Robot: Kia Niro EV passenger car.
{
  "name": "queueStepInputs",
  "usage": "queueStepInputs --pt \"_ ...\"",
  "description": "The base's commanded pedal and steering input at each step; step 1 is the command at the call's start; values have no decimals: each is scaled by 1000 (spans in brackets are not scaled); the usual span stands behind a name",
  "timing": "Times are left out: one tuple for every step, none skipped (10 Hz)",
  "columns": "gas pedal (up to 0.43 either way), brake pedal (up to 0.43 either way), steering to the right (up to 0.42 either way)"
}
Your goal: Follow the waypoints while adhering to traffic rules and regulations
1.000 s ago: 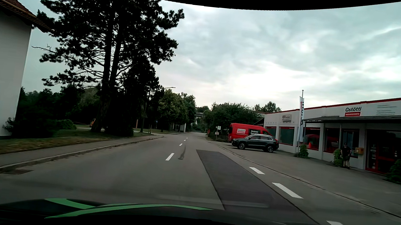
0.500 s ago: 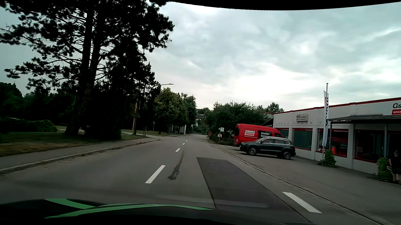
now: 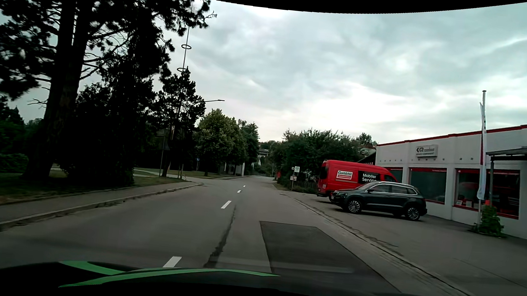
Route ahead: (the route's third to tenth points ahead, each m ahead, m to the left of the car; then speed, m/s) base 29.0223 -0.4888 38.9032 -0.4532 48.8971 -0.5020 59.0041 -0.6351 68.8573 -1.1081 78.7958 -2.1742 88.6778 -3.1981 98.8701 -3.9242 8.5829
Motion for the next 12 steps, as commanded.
queueStepInputs --pt "177 0 -2" --pt "177 0 -2" --pt "177 0 -2" --pt "177 0 -2" --pt "177 0 -1" --pt "177 0 -1" --pt "177 0 -1" --pt "177 0 -1" --pt "177 0 0" --pt "177 0 0" --pt "177 0 0" --pt "177 0 0"
